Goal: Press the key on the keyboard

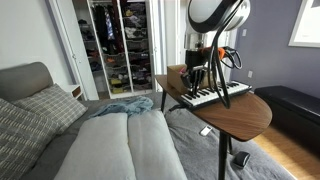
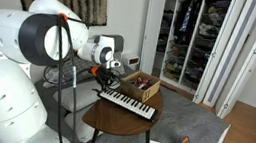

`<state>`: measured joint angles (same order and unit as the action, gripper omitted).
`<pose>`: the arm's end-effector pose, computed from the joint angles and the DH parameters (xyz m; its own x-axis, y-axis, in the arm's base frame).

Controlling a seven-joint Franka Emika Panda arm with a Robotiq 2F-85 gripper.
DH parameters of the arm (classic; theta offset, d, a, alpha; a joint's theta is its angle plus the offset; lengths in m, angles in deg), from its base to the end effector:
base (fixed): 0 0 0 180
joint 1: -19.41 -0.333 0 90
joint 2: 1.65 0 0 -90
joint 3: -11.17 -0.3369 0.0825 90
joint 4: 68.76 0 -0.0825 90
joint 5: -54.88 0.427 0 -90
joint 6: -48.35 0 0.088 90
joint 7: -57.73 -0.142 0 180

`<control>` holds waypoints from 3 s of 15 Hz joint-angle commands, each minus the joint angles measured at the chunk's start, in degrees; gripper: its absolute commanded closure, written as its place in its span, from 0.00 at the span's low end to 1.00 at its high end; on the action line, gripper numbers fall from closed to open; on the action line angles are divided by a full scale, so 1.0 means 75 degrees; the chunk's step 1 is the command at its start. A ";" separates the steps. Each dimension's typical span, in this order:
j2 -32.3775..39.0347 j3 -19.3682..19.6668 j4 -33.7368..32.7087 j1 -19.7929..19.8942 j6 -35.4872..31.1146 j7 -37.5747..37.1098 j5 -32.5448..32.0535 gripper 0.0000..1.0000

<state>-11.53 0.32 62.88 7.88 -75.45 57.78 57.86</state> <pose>0.4823 0.2027 0.3840 0.9351 0.3529 0.0329 0.3534 -0.9354 -0.0118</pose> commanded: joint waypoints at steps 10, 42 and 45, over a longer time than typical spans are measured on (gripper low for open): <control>0.0291 -0.0077 -0.0102 0.0005 -0.0554 -0.0180 0.0015 1.00; 0.0601 -0.0033 -0.0040 0.0127 -0.0997 -0.0297 -0.0194 1.00; 0.0566 -0.0031 -0.0034 0.0128 -0.0992 -0.0308 -0.0190 1.00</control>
<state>-8.00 0.16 62.86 8.69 -82.22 57.05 57.65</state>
